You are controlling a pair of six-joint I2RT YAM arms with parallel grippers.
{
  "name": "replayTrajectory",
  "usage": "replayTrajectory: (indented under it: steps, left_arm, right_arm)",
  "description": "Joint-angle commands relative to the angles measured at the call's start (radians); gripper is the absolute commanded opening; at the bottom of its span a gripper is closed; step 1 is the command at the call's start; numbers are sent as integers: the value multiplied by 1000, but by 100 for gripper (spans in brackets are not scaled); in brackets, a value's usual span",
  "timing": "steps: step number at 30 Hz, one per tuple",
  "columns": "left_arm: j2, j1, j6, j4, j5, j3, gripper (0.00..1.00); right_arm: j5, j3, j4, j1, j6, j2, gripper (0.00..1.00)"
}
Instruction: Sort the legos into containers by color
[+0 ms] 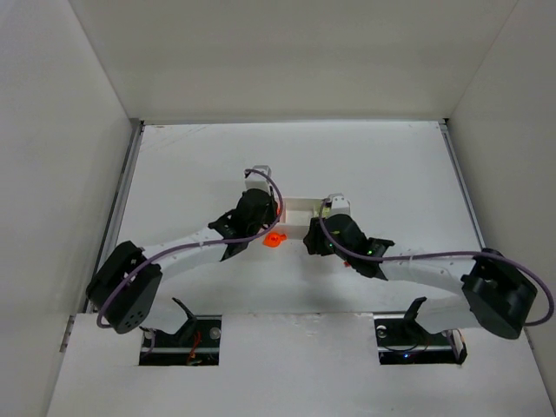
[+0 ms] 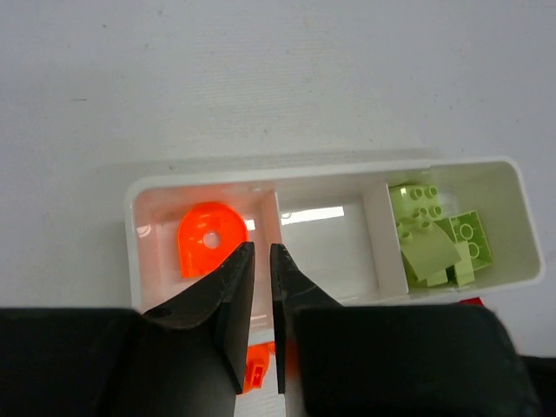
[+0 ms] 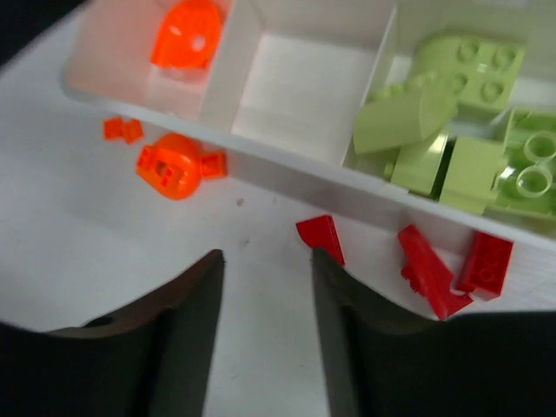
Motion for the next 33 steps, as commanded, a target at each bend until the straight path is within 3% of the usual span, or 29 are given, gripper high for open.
replayTrajectory:
  steps: [1,5,15,18,24,33]
  left_arm:
    - [-94,-4,-10,44,-30,-71,13]
    - [-191,1,-34,44,-32,-166,20]
    - [-291,30,-93,36,-15,-342,40]
    - [-289,36,-105,53,-23,-378,47]
    - [-286,65,-137,87,-27,-419,49]
    - [-231,58,-137,135,-1,-427,49]
  right_arm:
    - [67,54,-68,43,-12,103,56]
    - [98,63,-71,61,-6,148,63]
    - [163,106,-70,80,14,276,61]
    - [166,131,-67,81,14,330,53]
    - [195,128,-70,112,26,301,18]
    - [190,178,-154,160,40,106,16]
